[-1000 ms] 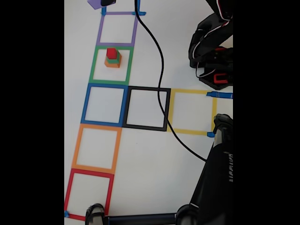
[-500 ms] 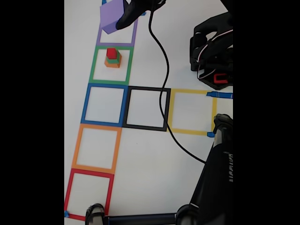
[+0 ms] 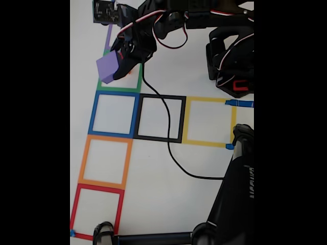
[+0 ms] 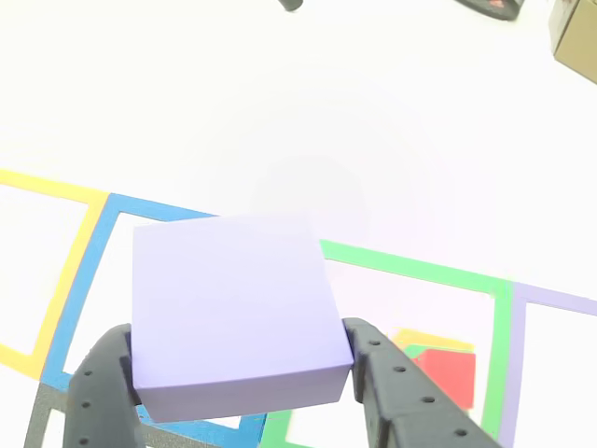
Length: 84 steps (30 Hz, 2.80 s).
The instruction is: Tower of hanoi
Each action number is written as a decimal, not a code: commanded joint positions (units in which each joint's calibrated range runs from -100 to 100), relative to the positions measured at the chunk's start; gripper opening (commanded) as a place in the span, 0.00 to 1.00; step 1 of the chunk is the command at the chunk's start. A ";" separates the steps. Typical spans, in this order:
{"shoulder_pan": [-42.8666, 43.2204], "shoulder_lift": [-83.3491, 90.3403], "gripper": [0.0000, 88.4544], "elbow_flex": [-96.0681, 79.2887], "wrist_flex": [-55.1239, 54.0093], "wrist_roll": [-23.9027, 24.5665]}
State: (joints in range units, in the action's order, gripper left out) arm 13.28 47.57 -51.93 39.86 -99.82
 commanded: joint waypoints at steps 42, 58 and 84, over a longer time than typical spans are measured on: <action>10.88 -55.12 0.12 -20.98 -86.02 -0.18; 11.45 -59.72 0.23 -19.89 -89.82 -0.18; 10.02 -31.87 0.01 -23.26 -70.63 -0.18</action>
State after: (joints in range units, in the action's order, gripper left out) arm 25.34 2.74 -73.97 -40.75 -99.64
